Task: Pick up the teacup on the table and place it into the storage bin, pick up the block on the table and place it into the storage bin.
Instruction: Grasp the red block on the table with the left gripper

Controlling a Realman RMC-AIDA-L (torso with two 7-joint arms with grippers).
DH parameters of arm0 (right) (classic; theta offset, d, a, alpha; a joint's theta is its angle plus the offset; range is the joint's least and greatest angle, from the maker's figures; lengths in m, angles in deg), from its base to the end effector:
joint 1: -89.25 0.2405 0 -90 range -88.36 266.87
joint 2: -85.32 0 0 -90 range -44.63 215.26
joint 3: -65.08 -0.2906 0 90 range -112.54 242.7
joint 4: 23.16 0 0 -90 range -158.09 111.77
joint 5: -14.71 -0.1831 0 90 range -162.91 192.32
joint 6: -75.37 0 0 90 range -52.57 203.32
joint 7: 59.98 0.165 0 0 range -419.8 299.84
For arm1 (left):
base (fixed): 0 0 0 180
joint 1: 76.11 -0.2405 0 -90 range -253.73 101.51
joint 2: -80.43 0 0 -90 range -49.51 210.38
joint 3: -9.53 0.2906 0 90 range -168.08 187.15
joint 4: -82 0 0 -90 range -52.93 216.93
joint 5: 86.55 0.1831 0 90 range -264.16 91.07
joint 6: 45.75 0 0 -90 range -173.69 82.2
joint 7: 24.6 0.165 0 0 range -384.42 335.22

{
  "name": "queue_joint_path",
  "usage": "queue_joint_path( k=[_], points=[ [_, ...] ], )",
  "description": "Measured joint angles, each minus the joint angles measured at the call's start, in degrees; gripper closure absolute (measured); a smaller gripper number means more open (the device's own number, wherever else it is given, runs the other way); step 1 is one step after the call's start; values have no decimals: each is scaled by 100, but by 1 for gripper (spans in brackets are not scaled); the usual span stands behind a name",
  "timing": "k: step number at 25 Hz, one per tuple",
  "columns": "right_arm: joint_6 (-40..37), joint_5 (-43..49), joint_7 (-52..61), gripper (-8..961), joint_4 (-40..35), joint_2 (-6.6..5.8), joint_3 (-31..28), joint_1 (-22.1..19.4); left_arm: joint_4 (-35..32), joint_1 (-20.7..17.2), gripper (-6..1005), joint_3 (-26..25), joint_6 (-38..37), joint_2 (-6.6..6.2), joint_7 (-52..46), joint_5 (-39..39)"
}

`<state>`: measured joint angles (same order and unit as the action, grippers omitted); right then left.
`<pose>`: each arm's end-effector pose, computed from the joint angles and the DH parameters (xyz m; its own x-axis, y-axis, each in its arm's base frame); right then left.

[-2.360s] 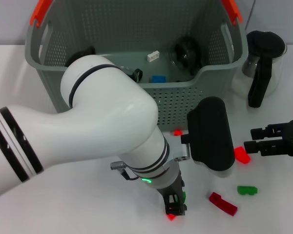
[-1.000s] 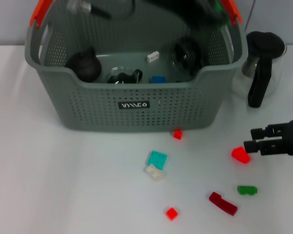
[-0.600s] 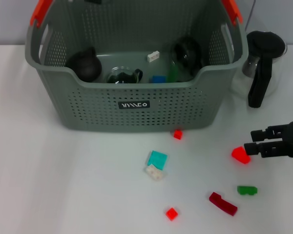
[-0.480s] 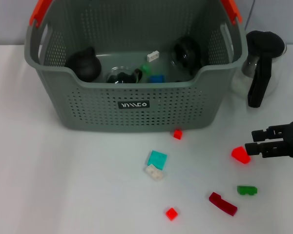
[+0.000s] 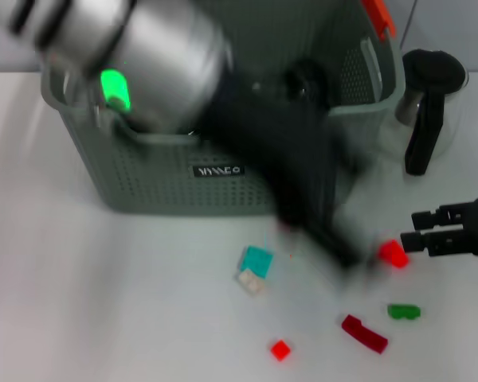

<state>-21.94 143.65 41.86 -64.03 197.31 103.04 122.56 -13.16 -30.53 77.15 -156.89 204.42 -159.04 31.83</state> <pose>0.2901 0.3316 0.0087 0.7193 -0.6394 -0.2716 -0.6681 -0.7439 -0.0180 -0.0523 0.2984 -0.0193 0.9929 0.0911 0.0761 0.0862 -0.9941 0.0658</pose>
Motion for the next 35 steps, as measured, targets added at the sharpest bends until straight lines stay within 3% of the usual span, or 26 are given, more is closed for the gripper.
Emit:
queue_joint_path(
  k=[1,3,8,11,24,35],
  points=[
    [2,-1,0,270,0,5,0,1,-126,-140,309,382,-133,42,-118,74],
    [11,-2,-9,270,0,15,-6,0,-224,-437,123,1279,-69,35,-466,364],
    [49,7,-32,269,2,42,-4,-2,151,-767,36,2716,539,53,-1062,1511],
    [68,32,-46,269,6,42,0,-14,636,-801,41,3457,1098,61,-1430,2171],
    [83,53,-58,270,9,45,1,-26,1285,-740,58,4952,2621,80,-2447,3127],
    [120,52,-60,270,9,51,1,-26,1621,-672,66,5390,3184,82,-2749,3128]
  ],
)
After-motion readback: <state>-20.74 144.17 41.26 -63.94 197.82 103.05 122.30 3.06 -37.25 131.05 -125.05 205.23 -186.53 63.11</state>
